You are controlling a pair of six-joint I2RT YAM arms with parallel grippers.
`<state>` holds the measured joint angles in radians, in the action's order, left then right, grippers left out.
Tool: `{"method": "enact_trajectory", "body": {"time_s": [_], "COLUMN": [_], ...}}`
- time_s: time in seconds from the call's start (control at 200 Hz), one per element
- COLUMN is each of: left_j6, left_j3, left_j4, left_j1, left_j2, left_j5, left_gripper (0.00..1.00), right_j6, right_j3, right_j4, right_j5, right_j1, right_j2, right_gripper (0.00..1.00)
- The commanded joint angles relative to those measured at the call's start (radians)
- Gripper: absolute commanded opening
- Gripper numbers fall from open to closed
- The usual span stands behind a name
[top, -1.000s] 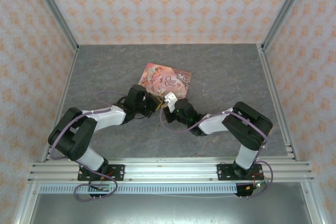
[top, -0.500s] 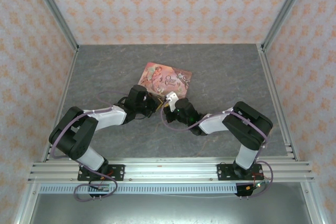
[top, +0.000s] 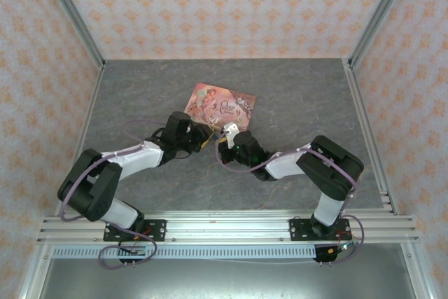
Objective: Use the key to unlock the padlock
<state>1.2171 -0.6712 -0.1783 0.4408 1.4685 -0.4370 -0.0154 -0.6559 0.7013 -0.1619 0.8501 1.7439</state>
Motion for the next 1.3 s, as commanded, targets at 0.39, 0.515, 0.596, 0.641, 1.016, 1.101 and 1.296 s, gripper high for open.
{"method": "enact_trajectory", "body": {"time_s": [0.39, 0.515, 0.596, 0.641, 1.016, 1.101, 1.296], "left_j6": [-0.24, -0.309, -0.36, -0.387, -0.498, -0.504, -0.533], "left_j3": [-0.096, -0.151, -0.192, -0.219, -0.396, -0.384, -0.339], "left_j4": [0.327, 0.374, 0.369, 0.362, 0.306, 0.287, 0.31], "left_j1": [-0.16, -0.224, -0.265, -0.283, -0.313, -0.313, -0.312], "left_j2": [-0.176, -0.155, -0.105, -0.066, 0.233, 0.256, 0.281], "left_j5": [0.098, 0.102, 0.077, 0.059, -0.109, -0.141, -0.152], "left_gripper": [0.79, 0.86, 0.89, 0.89, 0.82, 0.79, 0.62], "right_j6": [-0.387, -0.488, -0.556, -0.58, -0.633, -0.642, -0.656], "right_j3": [0.09, 0.106, 0.107, 0.102, 0.093, 0.097, 0.12], "right_j4": [0.255, 0.339, 0.385, 0.397, 0.376, 0.376, 0.376], "right_j5": [-0.071, -0.085, -0.111, -0.126, -0.132, -0.135, -0.158], "right_j1": [-0.022, -0.035, -0.044, -0.046, -0.052, -0.062, -0.097], "right_j2": [0.013, 0.039, 0.061, 0.074, 0.109, 0.106, 0.096], "right_gripper": [0.0, 0.0, 0.0, 0.0, 0.0, 0.0, 0.0]}}
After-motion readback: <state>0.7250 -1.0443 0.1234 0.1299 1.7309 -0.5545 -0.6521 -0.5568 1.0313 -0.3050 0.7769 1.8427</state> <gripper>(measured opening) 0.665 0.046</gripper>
